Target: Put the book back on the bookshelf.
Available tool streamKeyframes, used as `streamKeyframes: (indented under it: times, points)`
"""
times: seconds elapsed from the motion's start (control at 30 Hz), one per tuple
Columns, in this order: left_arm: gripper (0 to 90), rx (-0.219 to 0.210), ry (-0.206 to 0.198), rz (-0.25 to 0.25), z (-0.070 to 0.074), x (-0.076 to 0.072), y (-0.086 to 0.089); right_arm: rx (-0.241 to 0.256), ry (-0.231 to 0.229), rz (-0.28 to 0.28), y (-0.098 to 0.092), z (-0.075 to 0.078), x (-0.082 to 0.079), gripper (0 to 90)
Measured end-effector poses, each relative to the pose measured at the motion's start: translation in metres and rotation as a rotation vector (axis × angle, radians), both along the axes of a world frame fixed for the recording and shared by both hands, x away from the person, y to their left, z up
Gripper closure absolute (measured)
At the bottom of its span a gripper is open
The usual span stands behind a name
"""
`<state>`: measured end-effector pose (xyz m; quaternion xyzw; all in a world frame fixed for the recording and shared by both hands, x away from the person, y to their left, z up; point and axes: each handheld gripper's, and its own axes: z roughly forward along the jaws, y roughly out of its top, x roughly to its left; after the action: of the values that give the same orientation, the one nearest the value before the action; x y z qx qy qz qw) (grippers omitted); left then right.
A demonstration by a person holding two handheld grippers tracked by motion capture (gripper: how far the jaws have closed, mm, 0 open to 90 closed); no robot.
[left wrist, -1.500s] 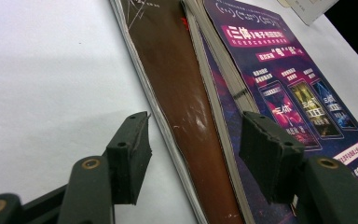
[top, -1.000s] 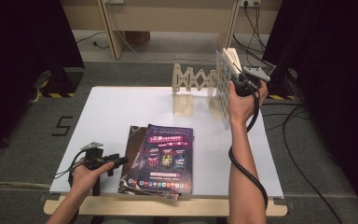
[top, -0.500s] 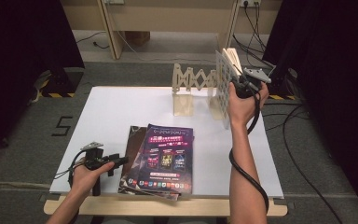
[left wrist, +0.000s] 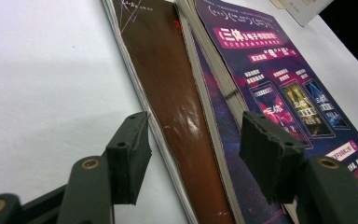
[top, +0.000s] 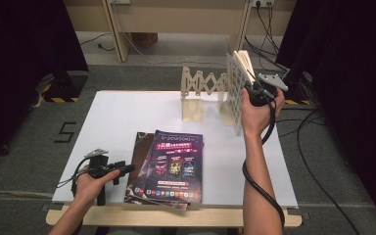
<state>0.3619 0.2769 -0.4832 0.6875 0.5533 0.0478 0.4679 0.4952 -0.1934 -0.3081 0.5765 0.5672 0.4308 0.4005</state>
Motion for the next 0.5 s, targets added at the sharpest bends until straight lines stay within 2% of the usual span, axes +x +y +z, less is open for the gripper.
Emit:
streamKeyframes:
  times: [0.27, 0.5]
  points:
    - [41.7, -0.003, -0.001, -0.001, 0.001, -0.001, -0.001, 0.007, 0.001, 0.005, -0.002, -0.001, -0.008, 56.4]
    - [41.6, -0.002, -0.003, -0.002, 0.001, -0.001, -0.001, -0.006, -0.004, 0.003, -0.002, -0.002, -0.013, 56.3]
